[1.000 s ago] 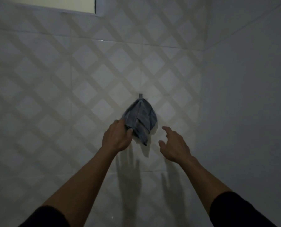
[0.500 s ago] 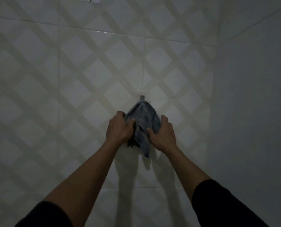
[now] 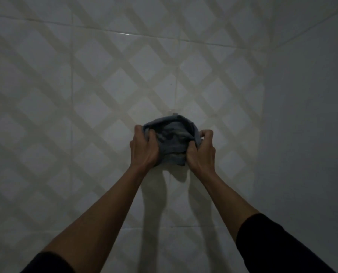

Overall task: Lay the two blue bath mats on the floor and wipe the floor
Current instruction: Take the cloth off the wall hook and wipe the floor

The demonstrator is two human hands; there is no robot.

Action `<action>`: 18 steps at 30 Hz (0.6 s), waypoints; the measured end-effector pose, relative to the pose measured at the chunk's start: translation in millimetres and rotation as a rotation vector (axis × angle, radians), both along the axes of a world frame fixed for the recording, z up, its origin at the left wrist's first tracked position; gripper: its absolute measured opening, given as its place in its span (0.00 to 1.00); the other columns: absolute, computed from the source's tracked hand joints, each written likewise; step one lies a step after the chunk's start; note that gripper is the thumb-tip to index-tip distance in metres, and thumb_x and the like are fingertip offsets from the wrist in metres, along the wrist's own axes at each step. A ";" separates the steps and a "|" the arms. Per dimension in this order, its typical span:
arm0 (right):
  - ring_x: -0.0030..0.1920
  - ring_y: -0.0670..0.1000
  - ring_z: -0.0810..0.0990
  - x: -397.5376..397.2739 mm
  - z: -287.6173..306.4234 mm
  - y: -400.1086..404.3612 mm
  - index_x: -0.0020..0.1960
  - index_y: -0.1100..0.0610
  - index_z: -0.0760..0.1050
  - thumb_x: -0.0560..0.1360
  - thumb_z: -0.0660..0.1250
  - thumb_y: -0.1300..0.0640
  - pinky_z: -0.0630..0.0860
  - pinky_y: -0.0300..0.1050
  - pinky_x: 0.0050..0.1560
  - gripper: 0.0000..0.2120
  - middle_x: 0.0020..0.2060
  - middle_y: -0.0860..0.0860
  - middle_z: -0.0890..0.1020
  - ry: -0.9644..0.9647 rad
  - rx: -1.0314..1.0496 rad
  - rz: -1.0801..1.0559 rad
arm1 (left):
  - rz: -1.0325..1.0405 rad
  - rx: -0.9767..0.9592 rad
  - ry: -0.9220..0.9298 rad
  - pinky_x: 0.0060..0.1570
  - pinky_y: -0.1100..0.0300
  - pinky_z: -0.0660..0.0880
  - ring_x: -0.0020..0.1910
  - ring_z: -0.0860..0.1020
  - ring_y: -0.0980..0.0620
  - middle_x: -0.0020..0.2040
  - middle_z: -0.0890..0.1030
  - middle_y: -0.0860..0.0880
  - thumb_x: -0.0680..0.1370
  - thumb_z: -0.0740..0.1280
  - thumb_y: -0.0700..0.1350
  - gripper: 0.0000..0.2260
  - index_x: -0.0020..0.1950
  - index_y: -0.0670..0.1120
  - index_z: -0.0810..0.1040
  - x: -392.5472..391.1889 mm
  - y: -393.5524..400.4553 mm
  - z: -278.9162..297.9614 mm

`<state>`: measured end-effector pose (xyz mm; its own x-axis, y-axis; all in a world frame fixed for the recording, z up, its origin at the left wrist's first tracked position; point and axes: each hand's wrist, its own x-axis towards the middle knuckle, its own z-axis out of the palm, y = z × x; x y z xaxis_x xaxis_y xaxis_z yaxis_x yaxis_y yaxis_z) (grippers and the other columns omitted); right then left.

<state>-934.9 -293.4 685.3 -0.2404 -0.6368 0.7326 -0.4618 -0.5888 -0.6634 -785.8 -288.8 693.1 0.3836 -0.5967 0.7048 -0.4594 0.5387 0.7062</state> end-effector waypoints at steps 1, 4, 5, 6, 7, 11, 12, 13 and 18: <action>0.33 0.51 0.74 0.1 -1.2 4.0 0.54 0.53 0.62 0.78 0.58 0.61 0.66 0.45 0.28 0.08 0.34 0.51 0.74 -0.017 -0.012 0.010 | -0.003 -0.017 0.015 0.43 0.49 0.72 0.46 0.75 0.40 0.42 0.74 0.45 0.84 0.55 0.50 0.10 0.53 0.43 0.68 -0.4 1.2 -0.7; 0.34 0.49 0.76 3.9 -15.5 13.0 0.57 0.51 0.64 0.79 0.56 0.60 0.69 0.45 0.30 0.09 0.36 0.51 0.77 -0.062 -0.030 0.015 | 0.008 -0.045 0.047 0.43 0.47 0.74 0.44 0.76 0.40 0.41 0.74 0.46 0.84 0.54 0.51 0.10 0.53 0.44 0.66 -7.6 3.7 -13.6; 0.35 0.46 0.76 4.8 -23.0 15.5 0.57 0.50 0.66 0.79 0.56 0.60 0.70 0.43 0.31 0.08 0.37 0.49 0.77 -0.080 -0.020 0.001 | 0.007 -0.039 0.053 0.42 0.47 0.74 0.44 0.76 0.41 0.41 0.74 0.47 0.84 0.54 0.51 0.10 0.53 0.44 0.66 -11.5 4.5 -21.7; 0.36 0.43 0.75 4.6 -31.5 17.7 0.55 0.51 0.67 0.79 0.56 0.60 0.70 0.41 0.32 0.07 0.37 0.46 0.76 -0.092 -0.002 -0.013 | 0.002 -0.027 0.060 0.41 0.48 0.73 0.43 0.76 0.41 0.40 0.73 0.49 0.84 0.54 0.50 0.10 0.54 0.44 0.65 -15.1 5.4 -31.5; 0.35 0.41 0.73 3.2 -40.8 20.1 0.52 0.52 0.68 0.79 0.56 0.60 0.69 0.39 0.31 0.06 0.36 0.45 0.75 -0.099 0.022 -0.020 | -0.008 -0.004 0.066 0.40 0.49 0.72 0.43 0.75 0.42 0.39 0.72 0.50 0.84 0.54 0.50 0.09 0.54 0.44 0.65 -17.6 6.4 -42.2; 0.33 0.44 0.71 -9.5 -73.9 28.3 0.46 0.61 0.71 0.79 0.56 0.60 0.67 0.41 0.33 0.07 0.33 0.48 0.74 -0.076 0.153 -0.024 | -0.064 0.151 0.074 0.43 0.52 0.70 0.45 0.75 0.42 0.42 0.73 0.49 0.83 0.56 0.50 0.11 0.53 0.43 0.69 -20.3 11.4 -80.9; 0.33 0.45 0.72 -13.6 -81.6 31.3 0.46 0.61 0.71 0.79 0.57 0.58 0.67 0.41 0.33 0.08 0.34 0.48 0.74 -0.064 0.200 -0.018 | -0.082 0.222 0.082 0.43 0.53 0.71 0.46 0.75 0.43 0.43 0.74 0.49 0.83 0.58 0.51 0.11 0.53 0.44 0.71 -20.8 14.7 -89.2; 0.34 0.46 0.73 -17.7 -89.4 34.9 0.46 0.61 0.72 0.78 0.58 0.56 0.68 0.42 0.33 0.09 0.35 0.49 0.75 -0.052 0.259 -0.004 | -0.103 0.306 0.093 0.44 0.54 0.72 0.46 0.76 0.44 0.44 0.76 0.48 0.80 0.61 0.53 0.12 0.53 0.44 0.72 -21.5 17.6 -97.8; 0.40 0.51 0.75 -39.6 -138.2 55.6 0.50 0.56 0.73 0.80 0.58 0.49 0.66 0.39 0.32 0.11 0.40 0.50 0.76 0.050 0.580 0.053 | -0.391 0.704 0.233 0.46 0.48 0.83 0.47 0.83 0.44 0.53 0.82 0.45 0.63 0.80 0.54 0.30 0.61 0.44 0.77 -24.6 47.6 -145.7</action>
<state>-974.5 -237.8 547.1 -0.1710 -0.9474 0.2707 -0.4808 -0.1595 -0.8622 -810.4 -241.2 547.3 0.1470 -0.9881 0.0456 -0.1315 0.0262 0.9910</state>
